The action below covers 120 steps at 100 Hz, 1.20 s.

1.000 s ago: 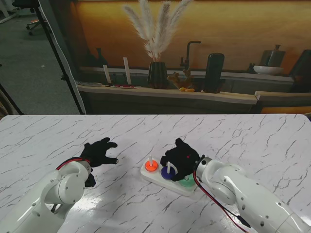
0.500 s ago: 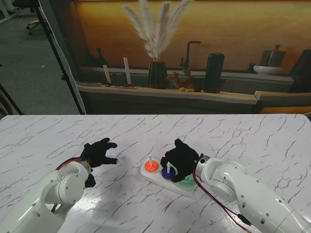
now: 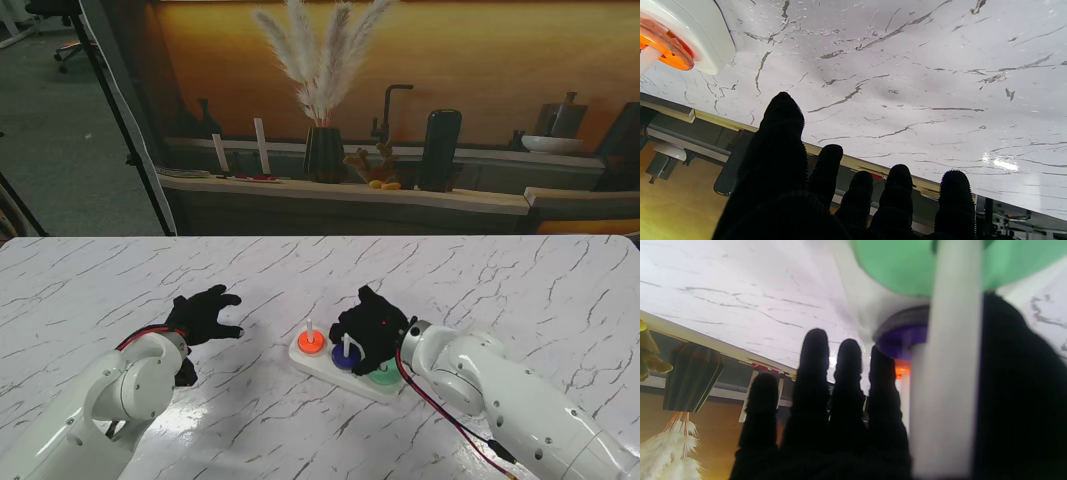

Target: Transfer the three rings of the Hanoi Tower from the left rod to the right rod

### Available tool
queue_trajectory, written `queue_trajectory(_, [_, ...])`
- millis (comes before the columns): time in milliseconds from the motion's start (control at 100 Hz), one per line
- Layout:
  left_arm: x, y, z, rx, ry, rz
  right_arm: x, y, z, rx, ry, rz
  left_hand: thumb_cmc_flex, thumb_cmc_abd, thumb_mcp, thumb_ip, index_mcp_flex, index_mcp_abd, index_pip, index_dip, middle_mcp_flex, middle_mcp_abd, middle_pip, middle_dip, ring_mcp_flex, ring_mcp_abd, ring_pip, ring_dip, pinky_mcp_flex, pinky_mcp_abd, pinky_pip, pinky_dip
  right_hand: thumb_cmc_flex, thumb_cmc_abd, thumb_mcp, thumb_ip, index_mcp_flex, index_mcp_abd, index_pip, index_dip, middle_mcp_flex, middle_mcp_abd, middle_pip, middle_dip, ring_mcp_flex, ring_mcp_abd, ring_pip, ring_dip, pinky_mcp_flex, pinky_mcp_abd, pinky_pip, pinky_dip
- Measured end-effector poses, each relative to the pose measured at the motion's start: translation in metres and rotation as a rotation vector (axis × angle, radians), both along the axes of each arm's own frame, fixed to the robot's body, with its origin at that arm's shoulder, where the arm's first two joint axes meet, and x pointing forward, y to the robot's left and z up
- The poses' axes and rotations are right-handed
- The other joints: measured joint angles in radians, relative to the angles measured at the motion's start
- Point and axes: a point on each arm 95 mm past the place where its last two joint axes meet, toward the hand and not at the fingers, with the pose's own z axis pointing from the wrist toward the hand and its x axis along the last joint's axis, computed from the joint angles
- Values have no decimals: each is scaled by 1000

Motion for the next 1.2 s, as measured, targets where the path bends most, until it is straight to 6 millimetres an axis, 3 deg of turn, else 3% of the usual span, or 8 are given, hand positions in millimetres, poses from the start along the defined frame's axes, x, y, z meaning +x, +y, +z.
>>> queue_trajectory(410, [0, 0, 0, -5, 3, 1, 3, 1, 2, -21, 13, 0, 0, 10, 0, 0, 0, 0, 0, 0, 0, 0, 0, 0, 0, 0, 0, 0, 0, 0, 0, 0, 0, 0, 0, 0, -29, 3, -9, 3, 2, -4, 0, 0, 18, 0, 16, 1, 8, 0, 14, 22])
queue_trajectory(580, [0, 1, 0, -6, 4, 2, 4, 2, 0, -1, 3, 6, 0, 11, 0, 0, 0, 1, 0, 0, 0, 0, 0, 0, 0, 0, 0, 0, 0, 0, 0, 0, 15, -16, -1, 0, 22, 2, 14, 3, 53, -26, 20, 1, 53, -11, 38, 2, 23, 0, 26, 27])
queue_trajectory(830, [0, 1, 0, -7, 4, 3, 4, 1, -1, 25, 8, 2, 0, 11, -1, 0, 0, 3, 0, 0, 0, 0, 0, 0, 0, 0, 0, 0, 0, 0, -1, 0, 69, 33, -137, -1, 63, -3, 25, -14, 117, -47, 21, -11, 115, -16, 49, 3, 46, 0, 48, 34])
queue_trajectory(920, [0, 1, 0, -8, 4, 4, 5, 0, -1, 33, 11, 2, 0, 11, -2, 0, 0, 6, 0, 0, 0, 0, 0, 0, 0, 0, 0, 0, 0, 0, -1, 0, 86, 38, -161, -3, 67, -3, 36, -83, 118, -47, 21, -20, 117, -16, 49, 3, 48, 0, 50, 34])
queue_trajectory(960, [0, 1, 0, -9, 4, 4, 5, 0, -1, 37, 14, 0, 0, 11, -2, 0, 0, 6, 0, 0, 0, 0, 0, 0, 0, 0, 0, 0, 0, 0, -1, 0, 65, 16, -73, -10, 67, 3, 38, -107, 144, -47, 10, -22, 120, -16, 49, 2, 50, 0, 51, 34])
queue_trajectory(1010, [0, 1, 0, -9, 5, 3, 4, 0, -1, 40, 17, 0, 0, 11, -11, 0, 0, 7, 0, 0, 0, 0, 0, 0, 0, 0, 0, 0, 0, 0, -1, 0, 5, -32, 125, -72, 67, 16, 38, -115, 152, -47, 9, -22, 128, -17, 49, 2, 56, 0, 52, 34])
queue_trajectory(1050, [0, 1, 0, -9, 5, 3, 4, -1, -1, 44, 19, -1, 0, 11, -11, 0, 0, 7, 0, 0, 0, 0, 0, 0, 0, 0, 0, 0, 0, 0, -1, 0, -28, -50, 206, -98, 67, 18, 38, -117, 161, -47, 8, -22, 128, -17, 49, 2, 57, 0, 60, 34])
queue_trajectory(1200, [0, 1, 0, -11, 8, 2, 3, -4, -1, 64, 33, -9, 0, 11, -12, 0, 0, 7, 0, 0, 0, 0, 0, 0, 0, 0, 0, 0, -1, 0, -11, 0, -56, -53, 265, -100, 67, 20, 34, -126, 161, -47, -1, -22, 140, -17, 49, 2, 58, 0, 61, 34])
